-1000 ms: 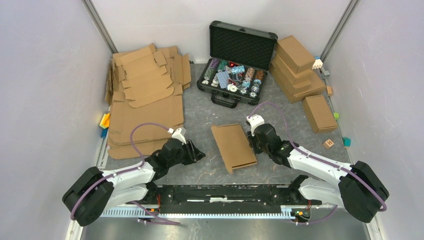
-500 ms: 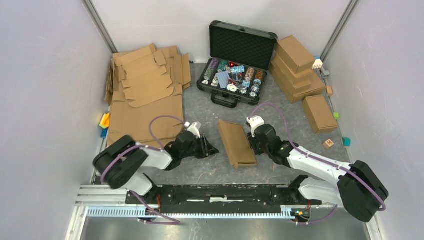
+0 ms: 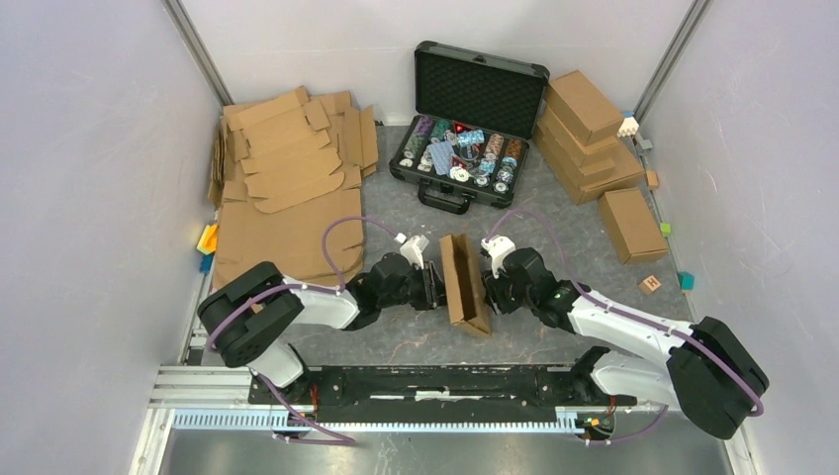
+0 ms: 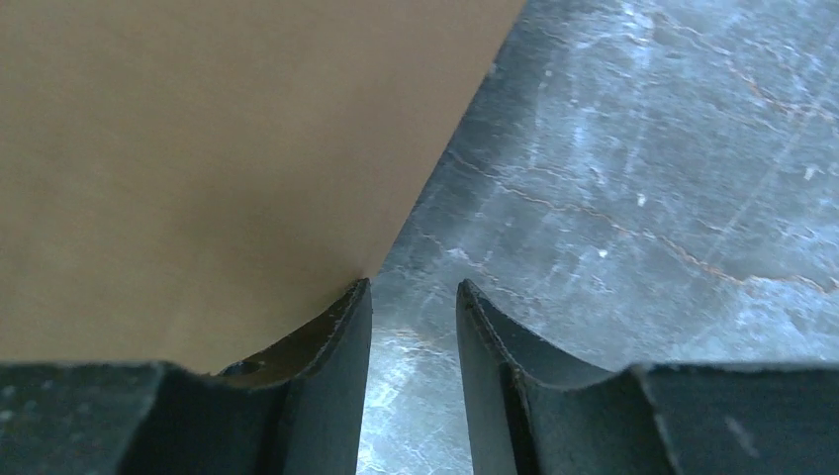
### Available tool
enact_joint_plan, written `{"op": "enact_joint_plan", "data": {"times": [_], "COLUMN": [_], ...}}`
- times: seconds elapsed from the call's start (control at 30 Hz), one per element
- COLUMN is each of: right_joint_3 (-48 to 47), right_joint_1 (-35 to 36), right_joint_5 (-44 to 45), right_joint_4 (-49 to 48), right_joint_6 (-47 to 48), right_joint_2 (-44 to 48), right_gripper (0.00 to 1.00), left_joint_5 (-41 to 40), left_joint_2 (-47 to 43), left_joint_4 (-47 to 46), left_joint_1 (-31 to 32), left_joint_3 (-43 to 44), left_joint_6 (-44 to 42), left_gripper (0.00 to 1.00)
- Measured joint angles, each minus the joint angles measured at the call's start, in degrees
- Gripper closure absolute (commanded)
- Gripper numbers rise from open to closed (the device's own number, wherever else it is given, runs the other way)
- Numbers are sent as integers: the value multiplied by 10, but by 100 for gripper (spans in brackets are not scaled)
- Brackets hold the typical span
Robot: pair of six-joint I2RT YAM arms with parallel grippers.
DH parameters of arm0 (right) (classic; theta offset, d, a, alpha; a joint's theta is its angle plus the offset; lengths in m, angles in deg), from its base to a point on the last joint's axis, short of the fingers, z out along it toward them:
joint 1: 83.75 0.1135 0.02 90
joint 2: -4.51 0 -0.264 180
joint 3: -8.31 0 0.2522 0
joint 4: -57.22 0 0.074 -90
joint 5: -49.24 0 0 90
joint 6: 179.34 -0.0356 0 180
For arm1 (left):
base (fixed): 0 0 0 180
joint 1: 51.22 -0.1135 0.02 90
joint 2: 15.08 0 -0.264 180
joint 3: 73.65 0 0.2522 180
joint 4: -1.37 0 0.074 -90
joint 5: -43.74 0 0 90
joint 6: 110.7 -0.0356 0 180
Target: Fold the paper box
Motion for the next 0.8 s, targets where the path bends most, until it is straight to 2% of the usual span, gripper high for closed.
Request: {"op": "enact_joint_plan", "data": {"times": [0.27, 0.43, 0.67, 0.8], "right_joint_3": [0, 0, -14, -17], "right_joint_1": [4, 10, 73, 85], "right_joint_5": [-47, -53, 0, 26], "right_joint_4": [-2, 3, 24, 29], "right_joint_6": [18, 33, 41, 40], "right_joint_2": [26, 40, 15, 10], "right_gripper": [45, 44, 44, 43], "left_joint_5": [-4, -13, -24, -34], "left_joint_2": [-45, -85, -94, -96], "left_joint_4": [54, 88, 158, 174], "left_joint_1": [21, 29, 51, 53], "left_joint_3": [5, 5, 32, 33], "left_joint_6": [-17, -24, -42, -43], "left_gripper": [69, 69, 69, 67]}}
